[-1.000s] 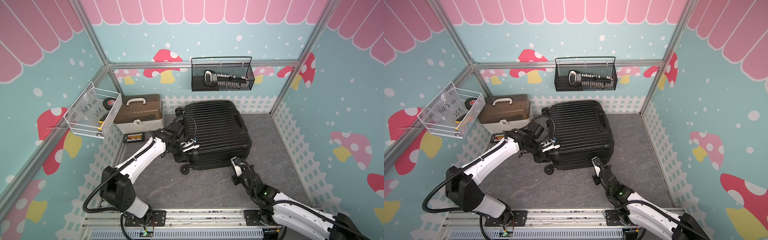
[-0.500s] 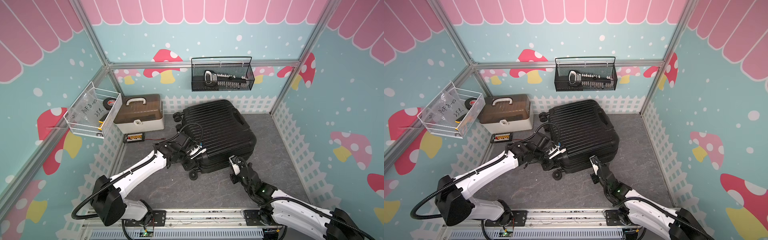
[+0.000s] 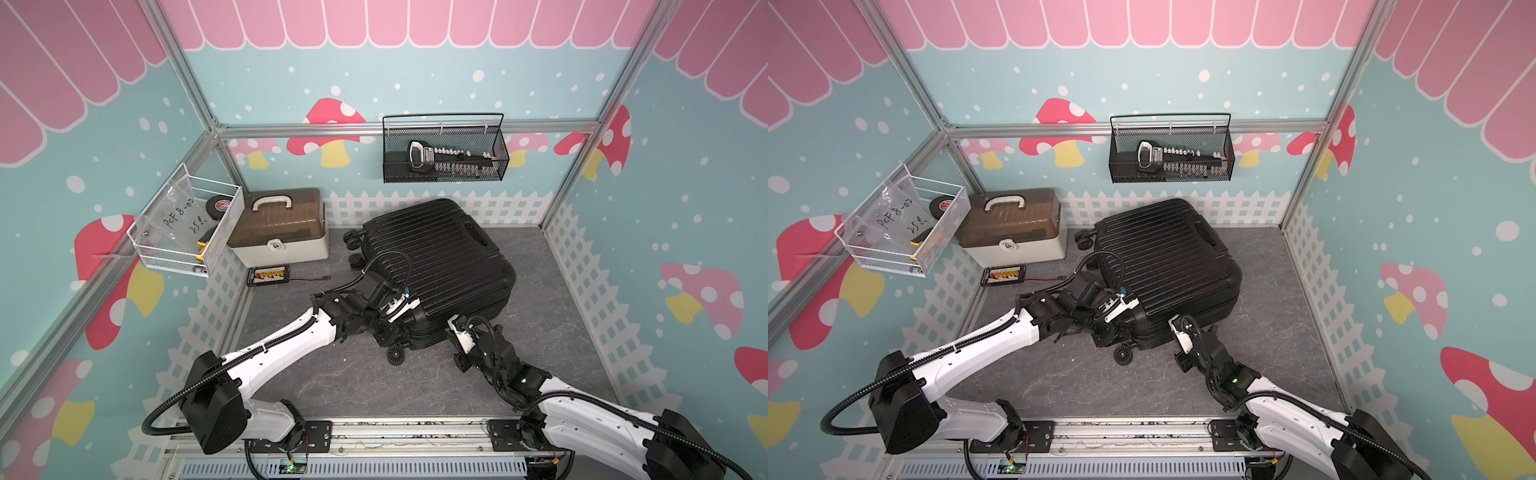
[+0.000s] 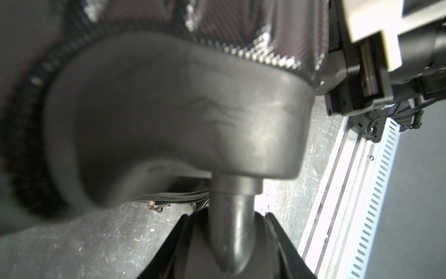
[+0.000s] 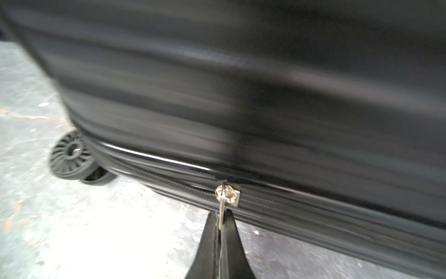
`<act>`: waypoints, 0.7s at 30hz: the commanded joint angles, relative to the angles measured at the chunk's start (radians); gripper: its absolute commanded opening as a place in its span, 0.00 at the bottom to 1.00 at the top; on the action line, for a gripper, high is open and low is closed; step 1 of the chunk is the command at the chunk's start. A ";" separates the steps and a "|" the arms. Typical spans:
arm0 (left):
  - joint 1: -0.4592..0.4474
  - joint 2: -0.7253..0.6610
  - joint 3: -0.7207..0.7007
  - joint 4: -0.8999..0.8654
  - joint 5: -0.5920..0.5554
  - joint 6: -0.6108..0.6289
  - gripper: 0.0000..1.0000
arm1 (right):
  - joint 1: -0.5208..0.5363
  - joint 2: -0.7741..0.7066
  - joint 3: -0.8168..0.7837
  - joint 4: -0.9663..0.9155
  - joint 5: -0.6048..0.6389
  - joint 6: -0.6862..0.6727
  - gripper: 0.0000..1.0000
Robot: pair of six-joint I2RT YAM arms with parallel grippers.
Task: Close the suitcase zippers
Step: Zip the zipper on the suitcase.
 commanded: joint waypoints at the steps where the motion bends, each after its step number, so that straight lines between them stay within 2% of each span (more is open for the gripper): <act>1: -0.042 0.025 0.010 0.096 0.134 -0.031 0.14 | 0.015 0.008 0.019 0.086 -0.136 -0.037 0.00; 8: -0.075 0.071 0.030 0.101 0.213 -0.017 0.11 | 0.015 0.001 0.010 0.098 -0.214 -0.039 0.00; 11: -0.093 0.087 0.042 0.102 0.257 -0.004 0.14 | 0.015 -0.014 0.005 0.093 -0.212 -0.036 0.00; 14: -0.105 0.075 0.043 0.102 0.262 0.017 0.26 | 0.016 -0.038 0.005 0.067 -0.156 -0.024 0.00; 17: -0.105 0.032 0.027 0.110 0.210 0.029 0.45 | 0.015 -0.078 -0.028 0.037 -0.048 0.007 0.00; 21: -0.079 -0.044 0.008 0.127 0.120 0.040 0.64 | 0.015 -0.133 -0.041 -0.024 0.059 0.024 0.00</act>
